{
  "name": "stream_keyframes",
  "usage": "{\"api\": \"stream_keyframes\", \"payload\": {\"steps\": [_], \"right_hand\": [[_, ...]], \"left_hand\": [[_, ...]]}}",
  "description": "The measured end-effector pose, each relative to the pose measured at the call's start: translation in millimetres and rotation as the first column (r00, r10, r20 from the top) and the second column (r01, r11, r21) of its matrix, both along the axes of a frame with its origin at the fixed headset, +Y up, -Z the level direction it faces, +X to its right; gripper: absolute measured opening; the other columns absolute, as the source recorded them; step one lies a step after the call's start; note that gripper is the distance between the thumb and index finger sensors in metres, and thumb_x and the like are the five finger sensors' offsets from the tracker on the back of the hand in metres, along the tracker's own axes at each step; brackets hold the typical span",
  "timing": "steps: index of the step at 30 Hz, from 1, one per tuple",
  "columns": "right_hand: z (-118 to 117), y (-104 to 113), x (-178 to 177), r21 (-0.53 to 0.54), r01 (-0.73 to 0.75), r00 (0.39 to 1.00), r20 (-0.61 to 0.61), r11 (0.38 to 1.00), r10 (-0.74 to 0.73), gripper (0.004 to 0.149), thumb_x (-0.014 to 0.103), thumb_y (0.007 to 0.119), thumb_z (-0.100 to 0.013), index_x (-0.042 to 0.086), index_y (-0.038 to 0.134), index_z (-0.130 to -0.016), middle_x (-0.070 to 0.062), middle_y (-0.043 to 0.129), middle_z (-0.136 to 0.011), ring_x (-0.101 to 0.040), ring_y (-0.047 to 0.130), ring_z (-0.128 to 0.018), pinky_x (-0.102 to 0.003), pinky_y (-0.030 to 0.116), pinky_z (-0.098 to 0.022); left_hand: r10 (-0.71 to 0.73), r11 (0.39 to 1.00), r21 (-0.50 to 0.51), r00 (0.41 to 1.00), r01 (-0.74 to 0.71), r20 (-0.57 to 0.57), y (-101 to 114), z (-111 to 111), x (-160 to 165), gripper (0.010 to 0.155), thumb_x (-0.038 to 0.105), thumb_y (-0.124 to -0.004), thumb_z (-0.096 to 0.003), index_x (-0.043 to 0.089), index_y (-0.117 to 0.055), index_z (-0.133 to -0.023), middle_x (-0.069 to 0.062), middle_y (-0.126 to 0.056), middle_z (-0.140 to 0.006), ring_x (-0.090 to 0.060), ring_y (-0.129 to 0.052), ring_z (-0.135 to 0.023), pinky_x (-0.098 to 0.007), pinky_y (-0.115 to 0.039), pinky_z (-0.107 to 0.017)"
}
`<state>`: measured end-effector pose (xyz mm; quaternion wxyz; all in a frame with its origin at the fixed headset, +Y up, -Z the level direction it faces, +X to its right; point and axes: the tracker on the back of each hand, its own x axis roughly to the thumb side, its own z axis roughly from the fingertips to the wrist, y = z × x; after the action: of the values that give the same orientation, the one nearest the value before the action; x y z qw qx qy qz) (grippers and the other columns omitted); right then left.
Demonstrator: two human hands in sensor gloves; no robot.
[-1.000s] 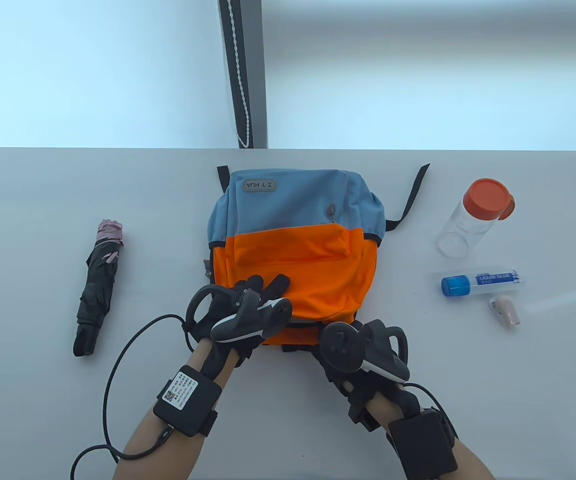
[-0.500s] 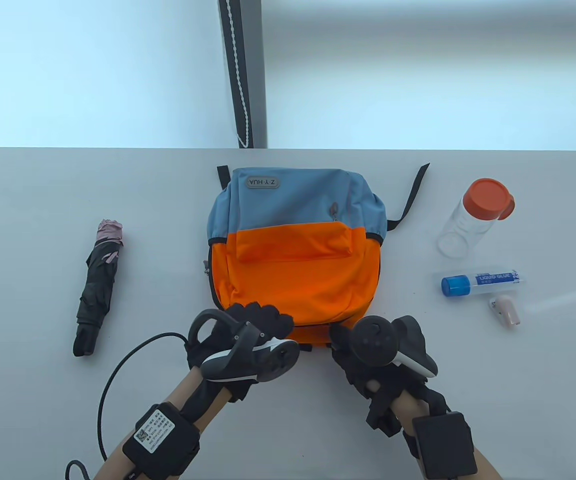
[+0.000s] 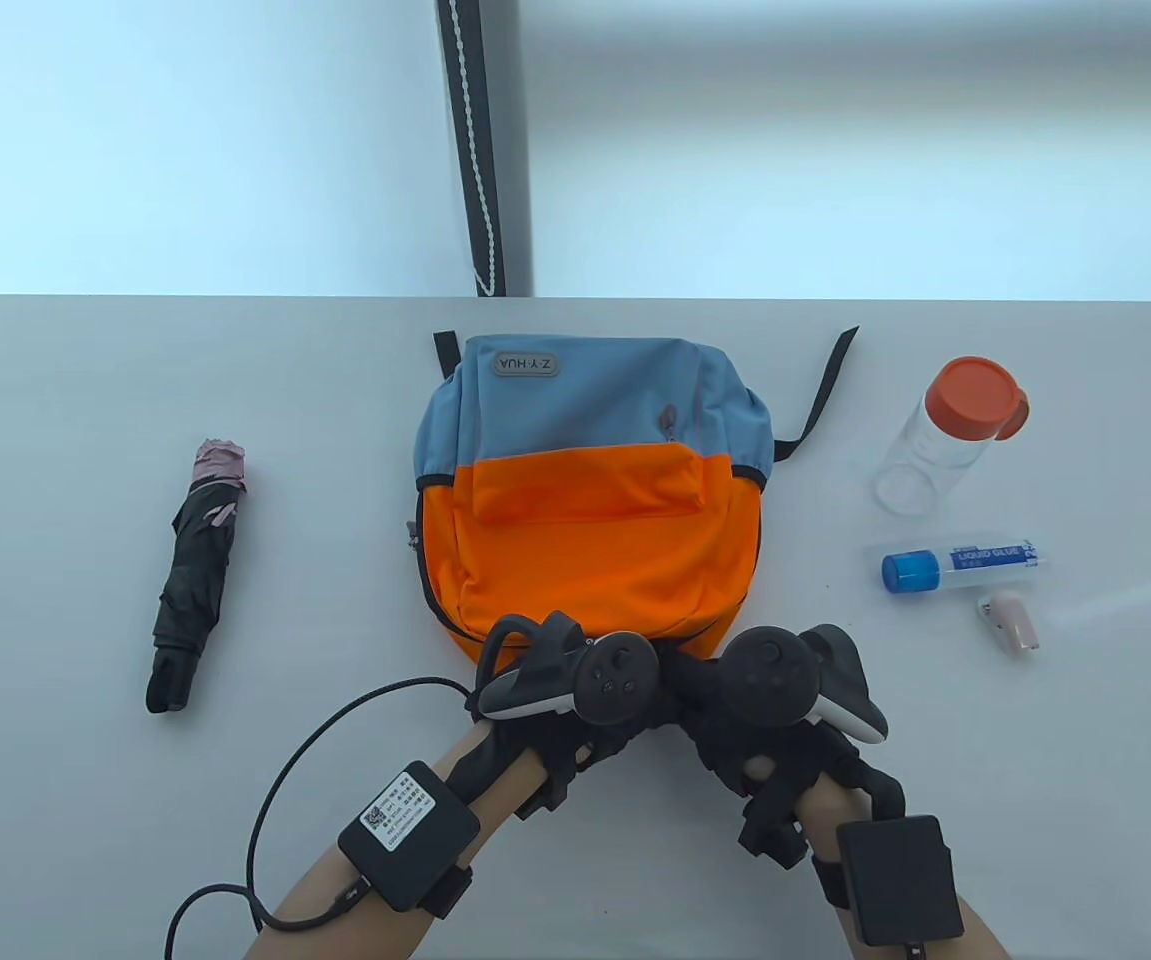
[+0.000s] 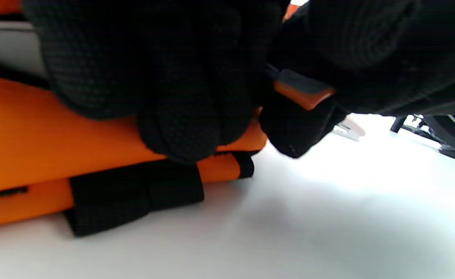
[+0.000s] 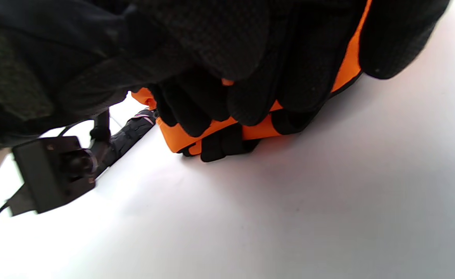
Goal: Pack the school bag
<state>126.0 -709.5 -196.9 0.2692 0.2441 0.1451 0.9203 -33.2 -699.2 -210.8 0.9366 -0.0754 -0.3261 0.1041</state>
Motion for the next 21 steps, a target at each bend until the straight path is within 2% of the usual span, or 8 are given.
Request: {"api": "stream_keyframes", "payload": {"steps": [4,7,9,11,12,14,15,21], "right_hand": [[-1,-1,0,-0.029,0.043,0.998,-0.046,0.999,-0.044,0.064,0.007,0.087,-0.047,-0.029,0.065,-0.095,-0.03,0.099,-0.091,-0.054,0.093,-0.088,-0.078,0.071,-0.061],[0,1,3,-0.006,0.019,0.999,-0.05,1.0,-0.019,0.065,0.011,0.088,-0.049,-0.028,0.064,-0.096,-0.03,0.098,-0.092,-0.053,0.092,-0.089,-0.078,0.07,-0.061],[-1,8,10,0.042,-0.015,1.0,0.018,0.999,0.014,0.06,0.014,0.09,-0.05,-0.019,0.073,-0.097,-0.024,0.104,-0.084,-0.052,0.096,-0.083,-0.075,0.073,-0.06],[1,27,24,0.102,-0.109,0.991,0.088,0.989,0.1,0.049,0.019,0.091,-0.051,-0.007,0.085,-0.092,-0.016,0.11,-0.067,-0.046,0.102,-0.075,-0.073,0.076,-0.059],[2,33,30,0.126,-0.129,0.986,0.122,0.984,0.113,0.051,0.021,0.091,-0.052,-0.007,0.084,-0.093,-0.015,0.111,-0.065,-0.045,0.103,-0.074,-0.072,0.077,-0.059],[5,48,46,0.254,-0.076,0.957,0.291,0.964,-0.001,0.066,0.021,0.09,-0.052,-0.004,0.063,-0.107,-0.016,0.111,-0.068,-0.046,0.106,-0.072,-0.07,0.085,-0.054],[4,51,48,0.272,-0.052,0.955,0.296,0.961,-0.032,0.068,0.02,0.089,-0.053,-0.001,0.058,-0.109,-0.019,0.11,-0.072,-0.048,0.106,-0.074,-0.07,0.087,-0.051],[-24,19,22,0.033,-0.108,0.972,0.213,0.994,0.098,0.07,0.022,0.082,-0.056,-0.001,0.047,-0.112,-0.031,0.1,-0.089,-0.056,0.102,-0.079,-0.07,0.087,-0.052]], "left_hand": [[0.052,0.998,0.036,0.996,-0.049,-0.067,-2,0,1,0.062,0.045,-0.089,-0.0418,-0.003,-0.093,-0.081,-0.018,-0.115,-0.06,-0.029,-0.117,-0.044,-0.051,-0.098,-0.033],[-0.052,0.998,0.032,0.99,0.057,-0.133,2,2,7,0.049,0.035,-0.09,-0.0461,0.003,-0.092,-0.083,-0.013,-0.114,-0.061,-0.025,-0.115,-0.045,-0.049,-0.097,-0.037],[-0.03,0.998,0.045,0.99,0.037,-0.141,3,3,10,0.044,0.033,-0.086,-0.0492,0.005,-0.094,-0.082,-0.014,-0.112,-0.061,-0.027,-0.113,-0.045,-0.051,-0.094,-0.038],[-0.052,0.998,0.016,0.987,0.055,-0.149,2,3,10,0.044,0.033,-0.082,-0.0506,0.006,-0.092,-0.084,-0.014,-0.11,-0.064,-0.028,-0.111,-0.049,-0.053,-0.092,-0.04],[-0.062,0.998,0.011,0.988,0.065,-0.144,2,4,11,0.044,0.033,-0.08,-0.0514,0.007,-0.089,-0.086,-0.014,-0.108,-0.069,-0.029,-0.11,-0.053,-0.054,-0.092,-0.042],[-0.045,0.998,0.034,0.989,0.05,-0.141,1,7,10,0.044,0.033,-0.078,-0.052,0.007,-0.088,-0.086,-0.016,-0.106,-0.075,-0.032,-0.109,-0.058,-0.055,-0.091,-0.044],[-0.046,0.998,0.039,0.989,0.052,-0.138,2,8,10,0.044,0.032,-0.077,-0.0521,0.007,-0.088,-0.087,-0.017,-0.105,-0.076,-0.033,-0.109,-0.059,-0.055,-0.091,-0.044],[-0.043,0.999,0.017,0.996,0.045,-0.083,5,11,13,0.044,0.032,-0.075,-0.0519,0.007,-0.086,-0.086,-0.024,-0.104,-0.082,-0.038,-0.109,-0.067,-0.056,-0.091,-0.045]]}}
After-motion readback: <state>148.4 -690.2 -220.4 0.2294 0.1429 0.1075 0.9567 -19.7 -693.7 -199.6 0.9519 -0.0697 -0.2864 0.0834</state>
